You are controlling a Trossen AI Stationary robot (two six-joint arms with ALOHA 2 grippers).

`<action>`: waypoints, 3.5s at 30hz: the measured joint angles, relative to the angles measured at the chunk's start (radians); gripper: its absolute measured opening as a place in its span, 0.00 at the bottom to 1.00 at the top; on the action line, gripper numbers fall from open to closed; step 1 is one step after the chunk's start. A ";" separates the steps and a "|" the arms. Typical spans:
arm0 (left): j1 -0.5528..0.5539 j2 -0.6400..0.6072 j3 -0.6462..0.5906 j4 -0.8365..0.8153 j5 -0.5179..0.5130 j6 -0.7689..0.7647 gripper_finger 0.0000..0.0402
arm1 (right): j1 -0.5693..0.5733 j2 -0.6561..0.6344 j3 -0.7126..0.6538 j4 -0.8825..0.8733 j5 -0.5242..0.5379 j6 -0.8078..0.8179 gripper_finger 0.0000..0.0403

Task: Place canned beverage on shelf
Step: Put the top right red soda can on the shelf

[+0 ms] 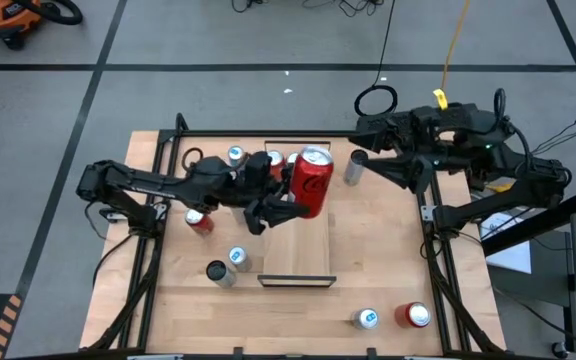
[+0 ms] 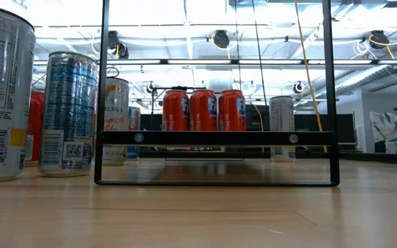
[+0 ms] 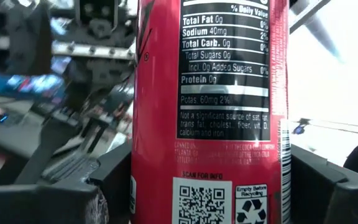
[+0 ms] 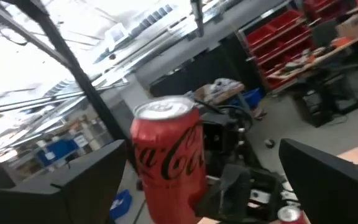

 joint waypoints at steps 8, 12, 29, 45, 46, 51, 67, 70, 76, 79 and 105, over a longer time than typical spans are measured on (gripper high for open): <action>0.006 0.047 0.000 0.041 0.052 -0.027 0.73 | 0.013 0.081 0.000 0.029 -0.059 0.048 0.99; 0.006 0.049 0.000 0.044 0.069 -0.026 0.73 | 0.013 0.108 0.000 0.050 -0.093 0.059 0.99; 0.045 0.054 0.000 0.031 0.152 -0.081 0.73 | 0.026 0.159 -0.003 0.205 -0.179 0.012 0.99; 0.061 0.052 0.000 -0.014 0.186 -0.106 0.73 | 0.026 0.178 -0.002 0.207 -0.186 0.032 0.86; 0.061 0.052 0.000 -0.024 0.186 -0.106 0.73 | 0.026 0.178 -0.002 0.207 -0.186 0.031 0.85; 0.061 0.051 0.000 -0.036 0.176 -0.106 0.73 | 0.025 0.178 -0.002 0.202 -0.182 0.028 0.75; 0.058 0.048 0.002 -0.079 -0.042 -0.191 0.89 | -0.012 0.165 -0.001 0.155 -0.169 0.040 0.67; 0.058 0.048 0.002 -0.088 -0.083 -0.183 0.96 | -0.033 0.161 -0.003 0.142 -0.179 0.039 0.66; 0.067 0.049 0.002 -0.096 -0.164 -0.147 0.99 | -0.080 0.124 -0.003 0.065 -0.184 0.036 0.66; 0.067 0.049 0.002 -0.103 -0.199 -0.120 0.99 | -0.101 0.099 -0.003 0.019 -0.191 0.029 0.66; 0.093 -0.012 0.000 -0.205 -0.331 -0.045 0.99 | -0.180 -0.054 -0.001 -0.359 -0.185 -0.070 0.66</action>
